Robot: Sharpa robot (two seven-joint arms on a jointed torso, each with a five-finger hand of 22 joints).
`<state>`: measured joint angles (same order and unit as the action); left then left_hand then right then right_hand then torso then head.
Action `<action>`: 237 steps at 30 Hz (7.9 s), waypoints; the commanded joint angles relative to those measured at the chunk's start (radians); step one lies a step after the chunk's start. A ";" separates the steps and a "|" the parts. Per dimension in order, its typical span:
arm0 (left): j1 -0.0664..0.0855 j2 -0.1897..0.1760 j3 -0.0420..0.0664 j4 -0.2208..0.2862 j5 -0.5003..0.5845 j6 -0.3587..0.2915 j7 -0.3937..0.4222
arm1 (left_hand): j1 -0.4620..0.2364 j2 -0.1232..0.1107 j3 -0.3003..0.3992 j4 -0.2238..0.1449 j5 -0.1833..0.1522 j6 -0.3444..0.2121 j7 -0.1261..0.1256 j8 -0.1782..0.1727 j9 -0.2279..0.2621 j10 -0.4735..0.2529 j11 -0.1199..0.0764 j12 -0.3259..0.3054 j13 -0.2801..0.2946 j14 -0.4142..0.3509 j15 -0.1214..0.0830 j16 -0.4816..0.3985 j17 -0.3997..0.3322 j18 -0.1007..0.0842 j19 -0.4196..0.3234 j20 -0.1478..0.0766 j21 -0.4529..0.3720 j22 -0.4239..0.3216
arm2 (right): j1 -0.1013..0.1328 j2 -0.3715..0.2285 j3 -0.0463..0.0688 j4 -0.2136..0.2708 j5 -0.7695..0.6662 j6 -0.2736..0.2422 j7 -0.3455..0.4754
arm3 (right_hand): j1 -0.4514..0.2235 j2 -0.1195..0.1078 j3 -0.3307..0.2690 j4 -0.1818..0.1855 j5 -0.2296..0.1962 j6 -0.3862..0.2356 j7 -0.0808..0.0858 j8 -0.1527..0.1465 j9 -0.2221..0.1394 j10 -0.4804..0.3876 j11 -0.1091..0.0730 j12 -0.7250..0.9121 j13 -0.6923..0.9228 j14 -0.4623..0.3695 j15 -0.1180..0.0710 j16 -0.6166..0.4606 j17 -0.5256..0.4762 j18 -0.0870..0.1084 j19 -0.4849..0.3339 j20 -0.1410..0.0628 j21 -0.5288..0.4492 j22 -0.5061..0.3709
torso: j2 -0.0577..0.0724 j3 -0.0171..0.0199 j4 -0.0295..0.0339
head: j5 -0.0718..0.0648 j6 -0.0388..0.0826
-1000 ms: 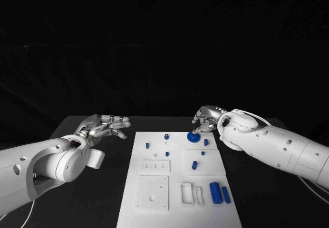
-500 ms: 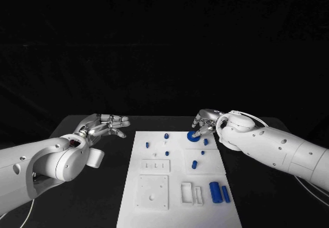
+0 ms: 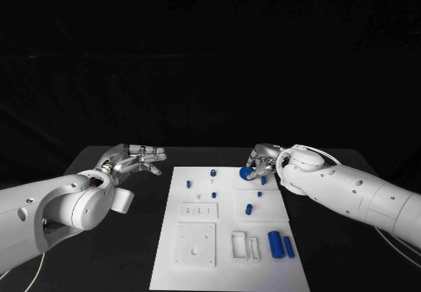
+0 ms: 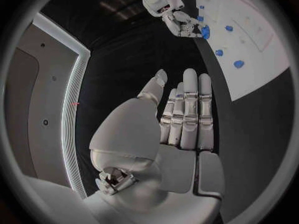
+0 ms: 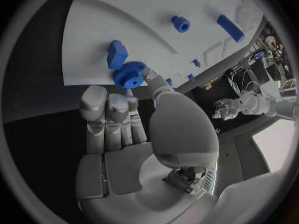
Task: Assemble the parts on the task board
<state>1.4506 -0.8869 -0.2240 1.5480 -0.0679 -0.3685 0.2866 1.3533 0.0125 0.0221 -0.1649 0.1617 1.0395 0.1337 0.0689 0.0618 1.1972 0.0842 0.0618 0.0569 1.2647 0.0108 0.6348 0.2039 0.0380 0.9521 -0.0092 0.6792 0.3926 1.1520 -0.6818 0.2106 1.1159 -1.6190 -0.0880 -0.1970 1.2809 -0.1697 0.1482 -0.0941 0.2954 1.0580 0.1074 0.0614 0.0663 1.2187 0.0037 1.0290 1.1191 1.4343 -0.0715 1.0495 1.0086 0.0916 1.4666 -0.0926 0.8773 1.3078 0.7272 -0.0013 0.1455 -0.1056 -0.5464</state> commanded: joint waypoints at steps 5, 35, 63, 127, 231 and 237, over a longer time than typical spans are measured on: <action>0.001 0.002 0.001 0.001 -0.005 0.016 0.009 | -0.003 0.007 -0.007 0.000 -0.003 -0.004 0.000 -0.005 0.002 0.000 0.003 -0.003 0.002 -0.007 -0.003 0.000 -0.001 0.015 -0.004 0.000 0.003 -0.001 | -0.007 0.007 -0.002 -0.015 -0.007 0.021 0.014 | 0.004 0.003 0.021 -0.005 0.006 -0.001 -0.003 0.001 -0.001 0.006 -0.002 0.004 0.001 0.008 0.002 -0.003 0.006 0.003 0.044 0.004 0.005 0.106 | 0.000 -0.0020 -0.0007 | 0.000 -0.003; 0.002 -0.005 0.001 0.007 -0.011 0.015 0.002 | -0.002 0.008 -0.008 0.000 -0.004 -0.004 0.001 -0.005 0.002 -0.002 0.003 -0.003 0.002 -0.008 -0.002 -0.001 -0.002 0.015 -0.005 0.001 0.004 -0.004 | -0.017 0.016 -0.010 -0.020 -0.048 0.009 0.016 | -0.015 0.003 0.197 -0.090 0.018 0.040 -0.009 0.000 -0.002 0.011 -0.010 0.008 0.009 0.010 -0.004 -0.010 0.020 -0.004 0.041 -0.003 0.026 0.109 | -0.001 -0.0005 -0.0024 | 0.006 -0.007; 0.002 -0.008 0.001 0.014 -0.012 0.011 0.002 | 0.002 0.007 -0.008 -0.001 -0.004 -0.006 0.002 -0.005 0.002 -0.004 0.004 -0.003 0.001 -0.009 -0.002 -0.002 -0.003 0.015 -0.007 0.001 0.005 -0.005 | -0.018 0.003 -0.011 0.185 -0.174 -0.143 -0.028 | -0.043 -0.002 0.259 -0.098 0.074 0.114 -0.029 0.001 -0.001 0.036 -0.025 0.029 0.032 0.013 -0.016 -0.008 0.028 -0.011 0.045 -0.014 0.082 0.120 | -0.004 -0.0058 0.0003 | 0.014 0.002; 0.002 0.004 0.001 0.015 -0.012 0.015 -0.012 | 0.002 0.005 -0.010 0.003 -0.003 -0.009 0.003 -0.005 0.002 -0.012 0.007 -0.003 0.002 -0.012 0.000 -0.006 -0.005 0.015 -0.010 0.003 0.006 -0.011 | -0.019 0.207 -0.097 0.003 -0.181 -0.160 -0.004 | -0.087 -0.026 -0.148 0.351 -0.051 -0.016 -0.008 0.001 -0.003 0.011 -0.003 -0.001 -0.008 0.012 0.001 -0.012 0.027 -0.003 0.050 0.003 0.092 0.123 | -0.002 -0.0021 0.0001 | 0.037 0.003; 0.002 -0.013 0.001 -0.006 -0.013 0.015 -0.010 | 0.006 0.001 -0.012 0.008 -0.003 -0.016 0.005 -0.005 0.002 -0.012 0.007 -0.003 0.002 -0.013 0.001 -0.009 -0.007 0.014 -0.010 0.004 0.005 -0.021 | -0.024 -0.086 -0.020 0.233 0.142 -0.174 0.103 | 0.037 0.014 0.072 0.077 -0.064 0.015 -0.005 -0.001 -0.004 0.030 -0.005 0.029 0.022 0.013 -0.001 0.016 0.046 -0.008 0.044 0.003 0.134 0.129 | -0.002 0.0070 -0.0270 | 0.031 0.018; 0.002 -0.013 0.001 -0.006 -0.018 0.022 -0.011 | 0.007 0.003 -0.010 0.008 -0.002 -0.013 0.003 -0.004 0.002 -0.003 0.005 -0.003 0.002 -0.014 0.000 -0.008 -0.007 0.014 -0.012 0.003 0.006 -0.020 | -0.024 -0.142 -0.014 0.208 0.186 -0.105 0.175 | 0.027 0.013 0.097 0.008 -0.042 0.022 -0.007 0.000 -0.004 0.033 -0.006 0.031 0.025 0.013 -0.002 0.016 0.053 -0.012 0.041 0.000 0.139 0.129 | -0.001 0.0132 -0.0345 | 0.031 0.021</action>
<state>1.4510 -0.9006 -0.2240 1.5408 -0.0791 -0.3639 0.2693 1.3533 0.0125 0.0129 -0.1614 0.1617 1.0287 0.1372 0.0689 0.0617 1.1900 0.0914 0.0618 0.0577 1.2577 0.0108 0.6310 0.1980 0.0380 0.9487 -0.0056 0.6791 0.3728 1.1281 -0.8202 0.1961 1.3289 -1.4958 -0.2789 -0.1072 1.3114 -0.1554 0.2449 -0.0826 0.2507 1.0729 0.1002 0.0641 0.0624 1.2492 0.0018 1.0559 1.1431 1.4471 -0.0767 1.0667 1.0606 0.0903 1.4667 -0.0927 1.0126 1.3079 0.7254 0.0076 0.1162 -0.0758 -0.5264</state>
